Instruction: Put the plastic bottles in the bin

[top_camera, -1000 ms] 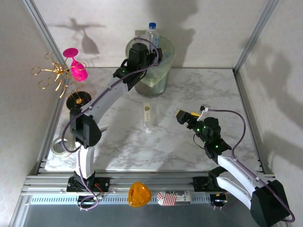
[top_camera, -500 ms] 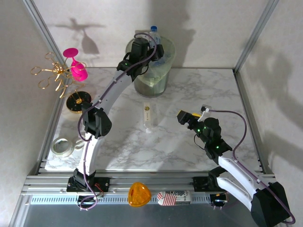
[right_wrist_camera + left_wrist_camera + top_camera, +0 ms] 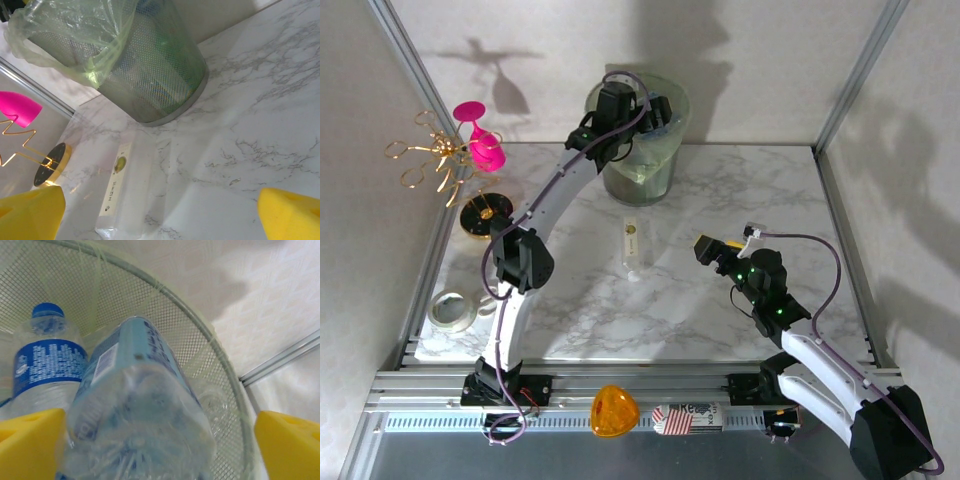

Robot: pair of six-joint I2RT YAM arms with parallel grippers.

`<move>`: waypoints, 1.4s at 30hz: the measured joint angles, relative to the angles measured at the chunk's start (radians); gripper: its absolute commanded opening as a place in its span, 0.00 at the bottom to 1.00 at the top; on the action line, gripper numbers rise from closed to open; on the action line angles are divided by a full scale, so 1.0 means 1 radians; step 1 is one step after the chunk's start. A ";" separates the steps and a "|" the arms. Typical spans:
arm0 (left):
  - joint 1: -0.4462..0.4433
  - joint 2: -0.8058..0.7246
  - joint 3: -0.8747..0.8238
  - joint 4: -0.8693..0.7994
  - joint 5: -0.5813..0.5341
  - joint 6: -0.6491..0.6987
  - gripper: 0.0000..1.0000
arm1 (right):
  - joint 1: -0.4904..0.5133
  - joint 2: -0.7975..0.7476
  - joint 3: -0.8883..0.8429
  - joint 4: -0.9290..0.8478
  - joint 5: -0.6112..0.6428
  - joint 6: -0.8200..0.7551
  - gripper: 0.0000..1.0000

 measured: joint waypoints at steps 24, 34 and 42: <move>-0.163 -1.046 -1.403 0.421 -0.248 0.000 1.00 | 0.047 0.208 0.002 0.016 0.018 -0.019 0.99; -0.266 -1.149 -1.770 0.449 -0.391 -0.165 1.00 | 0.122 0.341 0.087 0.016 -0.053 -0.060 0.99; -0.331 -0.968 -1.766 0.516 -0.470 -0.259 1.00 | 0.144 0.383 0.120 0.038 -0.187 -0.082 0.99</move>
